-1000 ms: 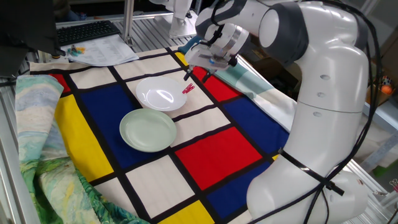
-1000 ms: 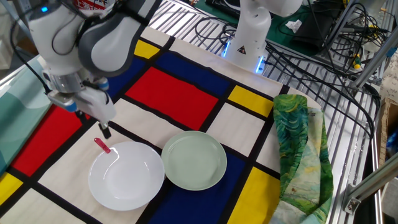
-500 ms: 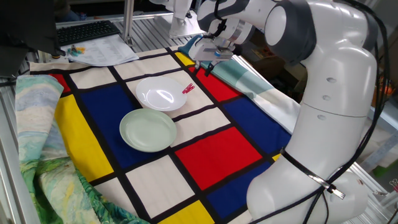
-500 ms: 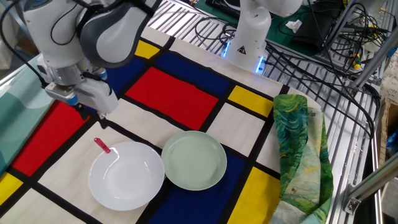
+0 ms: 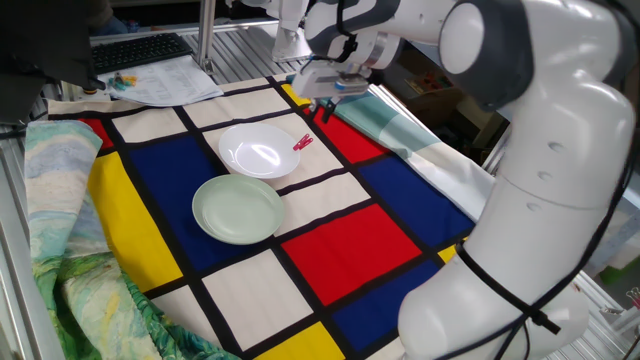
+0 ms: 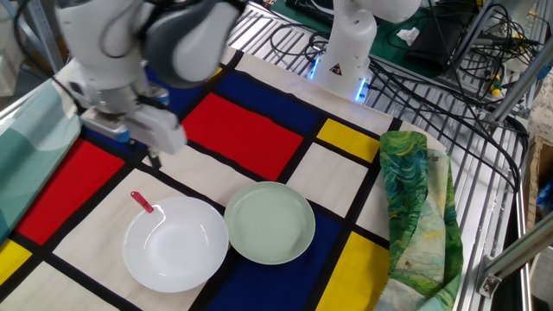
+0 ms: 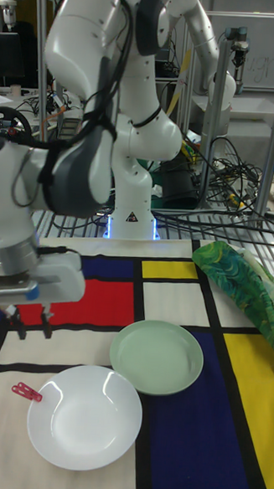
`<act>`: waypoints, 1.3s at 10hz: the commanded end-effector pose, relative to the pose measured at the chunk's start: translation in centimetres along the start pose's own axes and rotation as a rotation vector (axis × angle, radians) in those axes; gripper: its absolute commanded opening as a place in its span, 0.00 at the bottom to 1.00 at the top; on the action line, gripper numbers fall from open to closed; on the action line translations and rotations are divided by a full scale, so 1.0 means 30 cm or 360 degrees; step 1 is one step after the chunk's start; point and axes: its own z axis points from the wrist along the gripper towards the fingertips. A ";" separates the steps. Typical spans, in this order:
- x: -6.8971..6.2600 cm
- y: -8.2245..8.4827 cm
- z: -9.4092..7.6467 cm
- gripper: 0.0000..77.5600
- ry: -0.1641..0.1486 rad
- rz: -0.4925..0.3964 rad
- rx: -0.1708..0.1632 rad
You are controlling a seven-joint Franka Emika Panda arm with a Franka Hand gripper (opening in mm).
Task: Use a clamp
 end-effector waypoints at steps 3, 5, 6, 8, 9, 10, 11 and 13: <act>0.264 0.468 -0.094 0.02 0.0058 0.0128 0.0207; 0.311 0.518 -0.079 0.02 0.0057 0.0140 0.0206; 0.347 0.554 -0.061 0.02 0.0057 0.0149 0.0209; 0.382 0.590 -0.045 0.02 0.0058 0.0156 0.0206; 0.395 0.607 -0.041 0.02 0.0059 0.0158 0.0207; 0.411 0.617 -0.038 0.02 0.0063 0.0154 0.0205; 0.428 0.619 -0.033 0.02 0.0064 0.0125 0.0205; 0.439 0.618 -0.028 0.02 0.0067 0.0064 0.0205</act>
